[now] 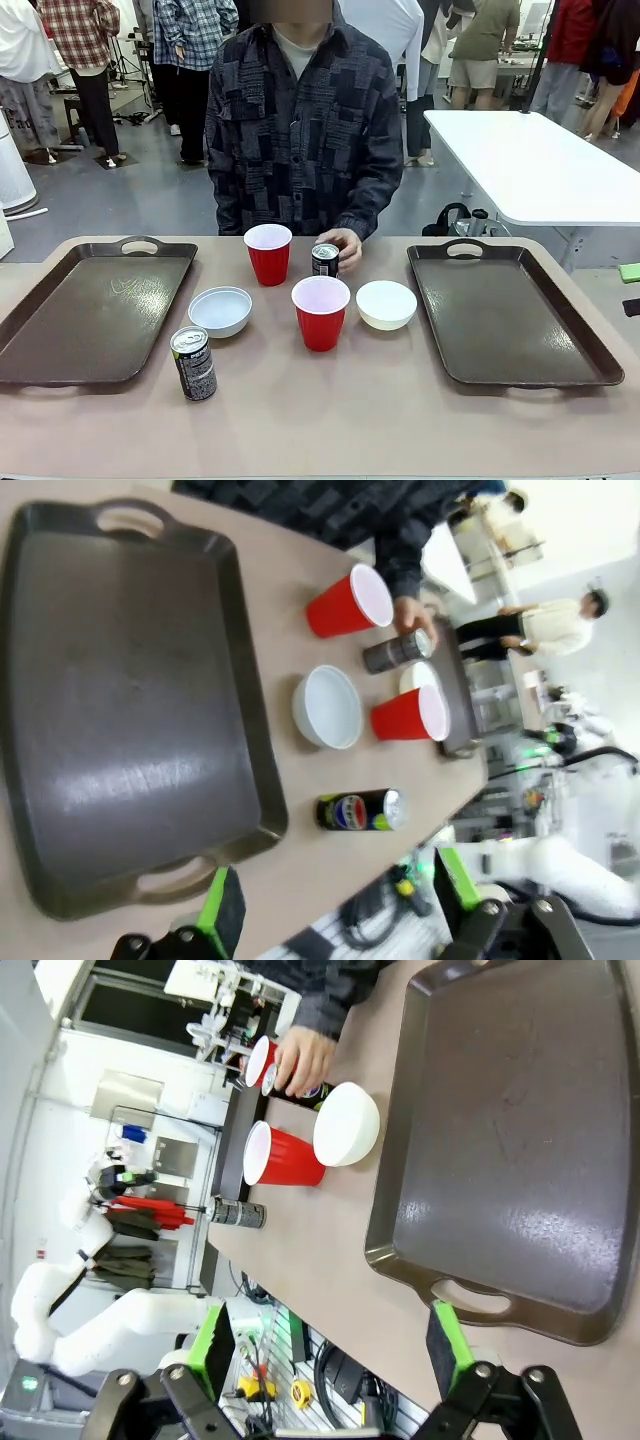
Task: Prepare tableware on both trays.
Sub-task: Pick up a Picnic Bowl from the table and place it on a Handle tray.
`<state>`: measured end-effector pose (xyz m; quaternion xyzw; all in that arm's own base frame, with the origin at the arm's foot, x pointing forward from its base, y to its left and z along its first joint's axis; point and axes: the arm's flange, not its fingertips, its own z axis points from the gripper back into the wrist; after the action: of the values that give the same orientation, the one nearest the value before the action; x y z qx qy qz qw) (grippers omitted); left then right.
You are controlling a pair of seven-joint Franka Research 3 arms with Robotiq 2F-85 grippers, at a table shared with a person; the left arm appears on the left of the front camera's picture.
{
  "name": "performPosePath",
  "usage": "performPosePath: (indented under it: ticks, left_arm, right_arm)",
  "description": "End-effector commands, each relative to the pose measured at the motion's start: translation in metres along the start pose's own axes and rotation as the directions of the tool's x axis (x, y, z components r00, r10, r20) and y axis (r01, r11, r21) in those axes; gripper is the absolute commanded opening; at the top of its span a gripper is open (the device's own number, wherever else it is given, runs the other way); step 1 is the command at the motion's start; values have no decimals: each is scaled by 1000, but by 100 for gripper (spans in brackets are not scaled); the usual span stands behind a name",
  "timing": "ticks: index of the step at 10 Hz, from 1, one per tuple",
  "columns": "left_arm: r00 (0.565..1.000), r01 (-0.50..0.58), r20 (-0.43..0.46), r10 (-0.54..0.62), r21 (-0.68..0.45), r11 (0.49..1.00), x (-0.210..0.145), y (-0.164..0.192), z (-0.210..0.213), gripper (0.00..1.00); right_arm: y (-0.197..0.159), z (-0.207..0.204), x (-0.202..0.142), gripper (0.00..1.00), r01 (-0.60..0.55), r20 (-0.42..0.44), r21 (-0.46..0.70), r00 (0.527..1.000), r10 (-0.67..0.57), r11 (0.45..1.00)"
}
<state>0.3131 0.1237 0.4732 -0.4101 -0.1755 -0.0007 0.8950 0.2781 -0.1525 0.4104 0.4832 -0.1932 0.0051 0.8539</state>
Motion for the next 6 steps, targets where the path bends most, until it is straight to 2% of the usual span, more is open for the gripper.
performPosePath:
  ticks: [1, 3, 5, 6]
  left_arm:
    - [996, 88, -29, -84, 219, 972, -9, -45, -38, 100]
    - [984, 179, -66, -166, 399, 899, -5, -84, -91, 100]
    - [962, 272, -138, -236, 560, 783, -7, -109, -150, 100]
    - [955, 296, -185, -231, 612, 734, -2, -119, -176, 100]
  right_arm:
    - [-1, 0, 1, 100, -3, 5, 15, 1000, 3, 1000]
    - [-1, 0, 1, 100, -3, 5, 15, 1000, 3, 1000]
    - [-1, 0, 1, 100, -3, 5, 15, 1000, 3, 1000]
    - [-1, 0, 1, 100, -3, 5, 15, 1000, 3, 1000]
